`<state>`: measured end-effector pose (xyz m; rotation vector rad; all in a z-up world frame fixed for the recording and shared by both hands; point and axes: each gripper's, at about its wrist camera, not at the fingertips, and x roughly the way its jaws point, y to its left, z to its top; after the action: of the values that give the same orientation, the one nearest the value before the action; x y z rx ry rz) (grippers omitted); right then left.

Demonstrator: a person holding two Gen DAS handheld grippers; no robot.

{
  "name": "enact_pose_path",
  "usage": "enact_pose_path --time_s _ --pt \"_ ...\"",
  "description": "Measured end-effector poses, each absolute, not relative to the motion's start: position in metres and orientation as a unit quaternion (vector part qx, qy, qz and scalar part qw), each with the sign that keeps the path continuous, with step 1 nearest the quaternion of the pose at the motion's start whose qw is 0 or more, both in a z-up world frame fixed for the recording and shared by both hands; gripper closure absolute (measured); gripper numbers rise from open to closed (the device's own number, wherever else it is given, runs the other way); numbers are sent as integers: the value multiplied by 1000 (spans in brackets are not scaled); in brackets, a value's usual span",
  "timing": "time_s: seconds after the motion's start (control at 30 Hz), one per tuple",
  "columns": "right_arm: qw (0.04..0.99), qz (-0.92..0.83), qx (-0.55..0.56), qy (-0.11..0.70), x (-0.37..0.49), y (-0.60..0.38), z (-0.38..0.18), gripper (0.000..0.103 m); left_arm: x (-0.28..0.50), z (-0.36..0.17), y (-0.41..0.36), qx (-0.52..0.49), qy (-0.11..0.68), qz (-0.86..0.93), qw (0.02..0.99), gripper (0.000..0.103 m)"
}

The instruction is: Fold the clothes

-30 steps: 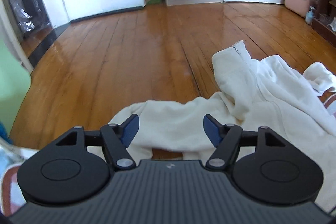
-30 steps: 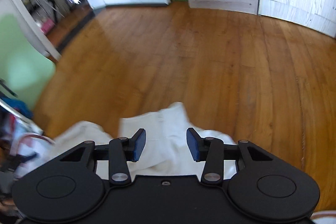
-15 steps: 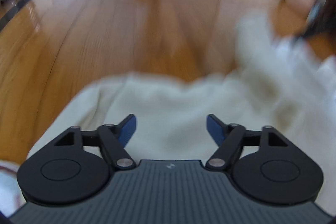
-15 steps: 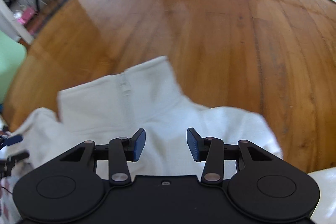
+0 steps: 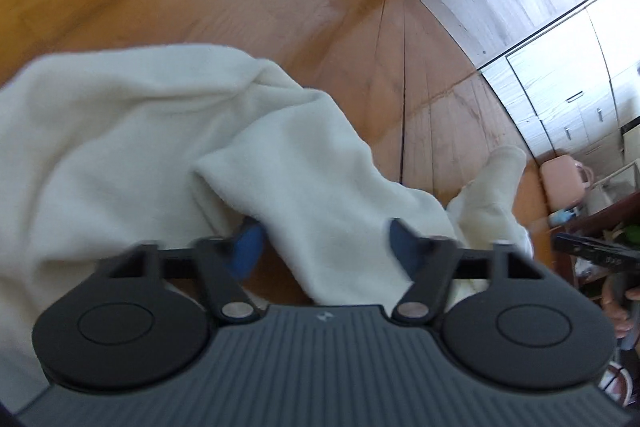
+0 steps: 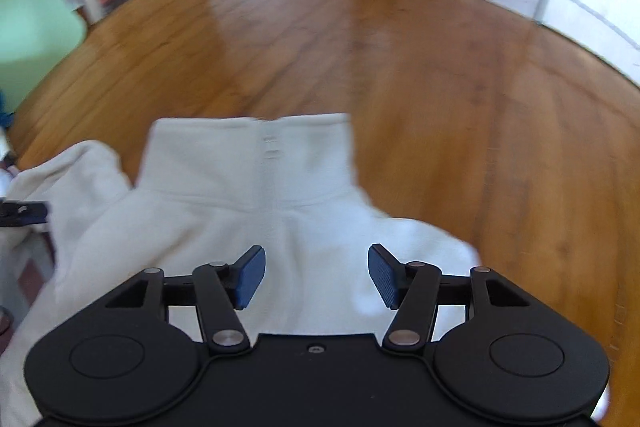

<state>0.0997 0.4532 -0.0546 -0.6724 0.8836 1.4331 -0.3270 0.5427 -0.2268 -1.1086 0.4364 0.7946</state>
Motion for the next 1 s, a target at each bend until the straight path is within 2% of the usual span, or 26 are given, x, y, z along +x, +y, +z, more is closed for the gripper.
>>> enact_pose_path --time_s 0.03,0.07,0.13,0.17,0.23,0.33,0.5,0.57,0.63,0.67,0.77,0.87,0.97,1.0 --pt "613 625 -276 398 98 460 -59 41 -325 -228 544 -508 195 362 757 100" --pt "609 627 -260 412 97 467 -64 40 -321 -229 545 -498 201 370 758 100" --pt "604 625 -230 438 95 481 -73 27 -315 -224 543 -464 204 391 768 100" --pt "617 613 -226 439 93 489 -78 16 -313 -220 542 -442 205 403 775 100" --pt "658 585 -241 409 90 503 -86 15 -312 -206 545 -395 208 426 787 100" --pt "687 561 -281 367 97 525 -105 15 -315 -193 549 -385 194 433 791 100" --pt "657 567 -215 448 128 540 -140 15 -321 -197 555 -386 197 435 789 100" --pt "661 572 -208 440 119 535 -147 15 -323 -212 560 -407 208 433 777 100" --pt "653 609 -205 402 104 528 -146 54 -325 -223 563 -426 203 429 771 100" --pt "652 623 -209 379 95 525 -144 88 -326 -223 564 -423 202 430 772 100" --pt "697 624 -223 273 68 505 -119 90 -321 -205 570 -394 189 443 783 100" --pt "756 586 -216 196 59 494 -101 90 -303 -166 596 -410 137 438 788 100" --pt "811 522 -174 198 77 499 -94 90 -279 -130 634 -372 95 486 785 100" --pt "824 500 -159 216 87 503 -94 82 -273 -125 649 -364 91 511 773 100"
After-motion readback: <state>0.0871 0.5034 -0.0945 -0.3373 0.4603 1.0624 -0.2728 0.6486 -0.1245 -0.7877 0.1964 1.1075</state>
